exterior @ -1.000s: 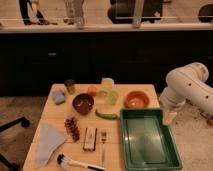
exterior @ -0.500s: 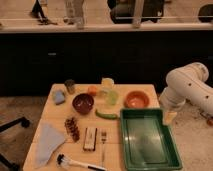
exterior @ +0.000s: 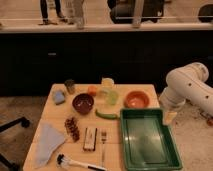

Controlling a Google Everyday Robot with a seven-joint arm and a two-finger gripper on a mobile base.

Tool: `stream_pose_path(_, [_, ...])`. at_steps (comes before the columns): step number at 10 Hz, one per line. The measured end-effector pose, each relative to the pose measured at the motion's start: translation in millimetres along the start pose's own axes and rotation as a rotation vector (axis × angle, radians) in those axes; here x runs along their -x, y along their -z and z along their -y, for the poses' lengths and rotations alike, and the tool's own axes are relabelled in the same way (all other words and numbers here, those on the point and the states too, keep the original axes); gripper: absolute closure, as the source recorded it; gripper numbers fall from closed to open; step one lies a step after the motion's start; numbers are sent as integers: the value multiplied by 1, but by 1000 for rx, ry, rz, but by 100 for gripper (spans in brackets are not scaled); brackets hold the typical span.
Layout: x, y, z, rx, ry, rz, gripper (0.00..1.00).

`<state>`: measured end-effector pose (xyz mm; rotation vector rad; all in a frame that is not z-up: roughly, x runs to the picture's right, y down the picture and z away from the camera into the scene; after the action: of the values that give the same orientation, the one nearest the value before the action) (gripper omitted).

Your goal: Place towel in purple bowl

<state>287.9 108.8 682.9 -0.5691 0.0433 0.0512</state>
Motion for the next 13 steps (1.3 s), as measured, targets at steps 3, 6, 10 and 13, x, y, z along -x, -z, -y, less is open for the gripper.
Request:
stream_pose_path(3, [8, 4, -7, -12, 60, -11, 20])
stream_pose_path(6, [54, 17, -26, -25, 237, -22, 20])
stream_pose_path(10, [107, 24, -59, -17, 458, -52, 20])
stream_pose_path(13, [139, 19, -78, -5, 567, -70, 20])
